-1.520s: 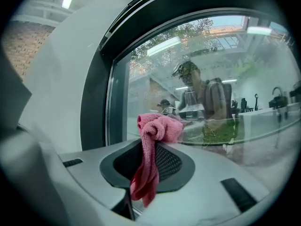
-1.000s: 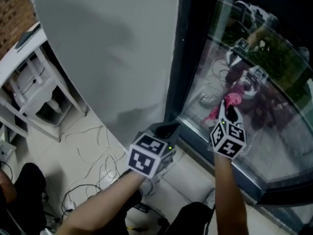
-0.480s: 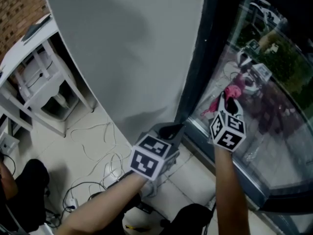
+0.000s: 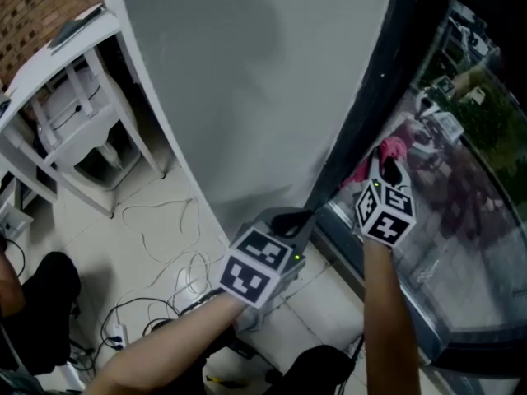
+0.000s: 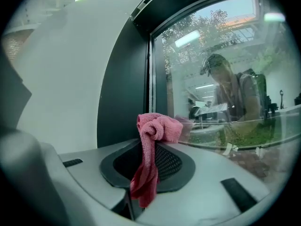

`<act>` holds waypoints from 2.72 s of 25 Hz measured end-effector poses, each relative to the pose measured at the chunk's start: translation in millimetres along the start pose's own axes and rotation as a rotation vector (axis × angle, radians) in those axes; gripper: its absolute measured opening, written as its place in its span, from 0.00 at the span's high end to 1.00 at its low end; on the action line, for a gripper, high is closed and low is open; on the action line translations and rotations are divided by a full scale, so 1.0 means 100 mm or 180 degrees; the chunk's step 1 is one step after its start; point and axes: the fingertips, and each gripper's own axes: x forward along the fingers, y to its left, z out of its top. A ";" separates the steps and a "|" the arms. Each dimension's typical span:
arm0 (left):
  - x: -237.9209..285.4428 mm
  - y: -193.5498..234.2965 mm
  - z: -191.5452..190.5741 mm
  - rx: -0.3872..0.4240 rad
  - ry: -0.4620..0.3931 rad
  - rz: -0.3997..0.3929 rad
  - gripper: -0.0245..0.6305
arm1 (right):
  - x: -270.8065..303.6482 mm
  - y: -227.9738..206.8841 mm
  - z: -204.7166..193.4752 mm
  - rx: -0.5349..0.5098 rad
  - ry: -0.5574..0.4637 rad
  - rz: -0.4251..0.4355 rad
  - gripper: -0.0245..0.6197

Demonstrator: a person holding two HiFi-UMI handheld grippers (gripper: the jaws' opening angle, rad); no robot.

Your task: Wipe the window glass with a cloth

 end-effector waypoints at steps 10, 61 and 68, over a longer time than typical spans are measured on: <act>0.00 0.04 -0.02 0.0017 0.0035 0.0029 0.95 | 0.11 0.18 -0.02 -0.0034 0.0029 0.0396 0.86; 0.23 -4.48 -0.18 0.0837 0.0062 -0.1788 0.95 | -5.07 -3.09 -0.08 0.0165 -0.0195 -0.1228 0.86; 0.48 -4.97 -0.37 0.0925 0.0100 -0.1987 0.95 | -5.49 -3.63 -0.44 0.0192 -0.0121 -0.1602 0.86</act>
